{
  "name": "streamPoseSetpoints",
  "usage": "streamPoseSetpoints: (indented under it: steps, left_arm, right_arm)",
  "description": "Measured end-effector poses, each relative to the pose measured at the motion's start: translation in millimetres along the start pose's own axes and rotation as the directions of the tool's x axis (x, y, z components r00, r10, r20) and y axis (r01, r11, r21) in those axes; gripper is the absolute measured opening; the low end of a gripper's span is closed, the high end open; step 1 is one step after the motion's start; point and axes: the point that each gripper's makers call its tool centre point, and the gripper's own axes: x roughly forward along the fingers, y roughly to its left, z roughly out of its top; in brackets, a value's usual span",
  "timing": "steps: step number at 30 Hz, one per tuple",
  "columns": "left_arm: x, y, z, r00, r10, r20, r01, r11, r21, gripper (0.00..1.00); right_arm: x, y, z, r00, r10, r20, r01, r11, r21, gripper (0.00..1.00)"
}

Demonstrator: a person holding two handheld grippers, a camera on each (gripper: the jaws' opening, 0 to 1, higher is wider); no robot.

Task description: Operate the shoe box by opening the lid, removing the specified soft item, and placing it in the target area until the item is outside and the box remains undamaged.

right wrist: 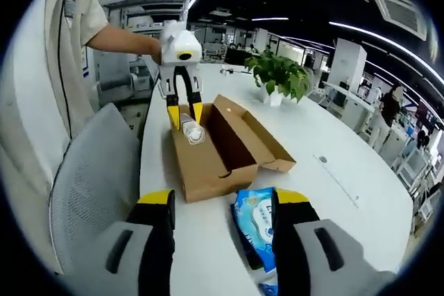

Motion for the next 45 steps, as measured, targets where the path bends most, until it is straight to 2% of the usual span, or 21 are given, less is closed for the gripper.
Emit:
streamPoseSetpoints:
  steps: [5,15,27,38,45]
  left_arm:
    - [-1,-7.4,12.8,1.000,-0.004,0.027,0.003,1.000,0.016,0.18]
    - [2,-18.2,37.4,0.997,-0.015,0.078,0.010,0.998,0.054,0.18]
    - [7,-32.5,61.2,0.991,-0.044,0.123,0.029,0.993,0.116,0.18]
    - [9,-35.3,69.5,0.987,-0.052,0.155,0.030,0.990,0.137,0.18]
    - [11,-37.0,70.9,0.985,-0.058,0.163,0.036,0.990,0.135,0.18]
  right_arm:
    - [9,8,8.4,0.999,0.036,0.014,-0.036,0.998,-0.051,0.43]
    - [31,30,23.9,0.991,0.133,0.033,-0.129,0.987,-0.099,0.39]
    - [40,44,41.3,0.979,0.194,0.065,-0.184,0.974,-0.132,0.30]
    - [38,53,47.1,0.971,0.227,0.069,-0.213,0.961,-0.174,0.17]
    - [37,54,49.7,0.972,0.227,0.064,-0.212,0.960,-0.185,0.17]
